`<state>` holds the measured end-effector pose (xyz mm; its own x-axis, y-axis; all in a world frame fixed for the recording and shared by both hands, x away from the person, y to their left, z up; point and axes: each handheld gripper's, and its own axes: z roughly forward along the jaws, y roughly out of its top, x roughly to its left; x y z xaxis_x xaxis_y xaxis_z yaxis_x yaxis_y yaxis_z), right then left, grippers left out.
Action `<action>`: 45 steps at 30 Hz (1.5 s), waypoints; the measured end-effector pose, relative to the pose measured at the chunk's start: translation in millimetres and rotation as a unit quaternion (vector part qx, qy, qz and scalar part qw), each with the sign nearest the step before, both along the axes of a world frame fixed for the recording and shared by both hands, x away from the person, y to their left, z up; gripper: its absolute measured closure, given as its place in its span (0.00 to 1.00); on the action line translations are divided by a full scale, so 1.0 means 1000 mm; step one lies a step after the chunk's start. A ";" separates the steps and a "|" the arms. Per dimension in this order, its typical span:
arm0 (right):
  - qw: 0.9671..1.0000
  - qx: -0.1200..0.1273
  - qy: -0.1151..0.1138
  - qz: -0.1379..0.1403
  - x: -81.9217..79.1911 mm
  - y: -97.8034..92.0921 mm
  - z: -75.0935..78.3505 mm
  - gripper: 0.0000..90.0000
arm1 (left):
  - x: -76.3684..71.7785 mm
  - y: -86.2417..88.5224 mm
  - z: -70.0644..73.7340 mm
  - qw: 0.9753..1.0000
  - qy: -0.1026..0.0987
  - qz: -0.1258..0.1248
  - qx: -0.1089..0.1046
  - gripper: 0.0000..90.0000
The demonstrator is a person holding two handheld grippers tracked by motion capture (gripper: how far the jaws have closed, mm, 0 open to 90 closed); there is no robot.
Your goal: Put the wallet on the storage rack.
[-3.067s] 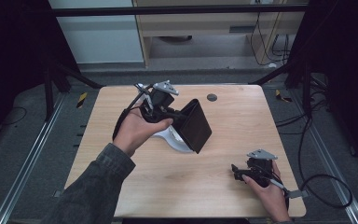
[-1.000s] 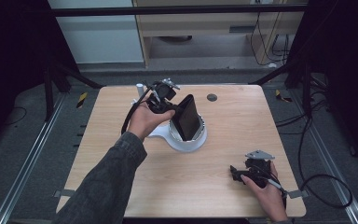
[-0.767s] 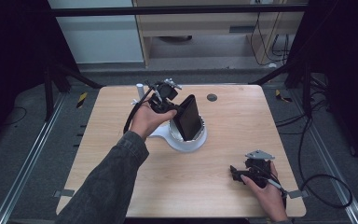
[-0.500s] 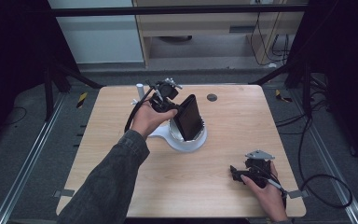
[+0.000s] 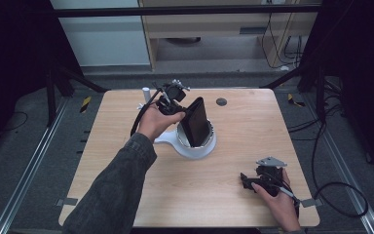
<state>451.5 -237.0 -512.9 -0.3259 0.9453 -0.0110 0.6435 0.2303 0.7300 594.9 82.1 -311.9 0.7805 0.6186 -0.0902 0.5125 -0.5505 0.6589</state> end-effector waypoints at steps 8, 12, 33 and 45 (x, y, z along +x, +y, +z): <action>1.000 0.000 0.000 -0.001 0.000 0.001 0.000 0.02 | 0.003 0.000 0.000 1.000 -0.008 0.006 -0.004 0.88; 1.000 0.002 0.002 -0.002 0.001 0.001 0.000 0.02 | 0.006 0.000 0.001 1.000 -0.011 0.011 -0.008 0.87; 1.000 0.000 0.002 0.000 0.000 0.001 0.000 0.02 | -0.016 0.014 0.021 0.993 -0.105 0.043 -0.032 0.54; 1.000 0.002 0.003 -0.002 -0.002 0.002 0.000 0.02 | -0.045 0.031 0.039 0.986 -0.144 0.031 -0.079 0.30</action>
<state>449.1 -234.7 -513.0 -0.3222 0.9467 -0.0044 0.6494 0.2244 0.7266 550.0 113.4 -273.0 0.7491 0.6618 0.0305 0.3205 -0.4023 0.8576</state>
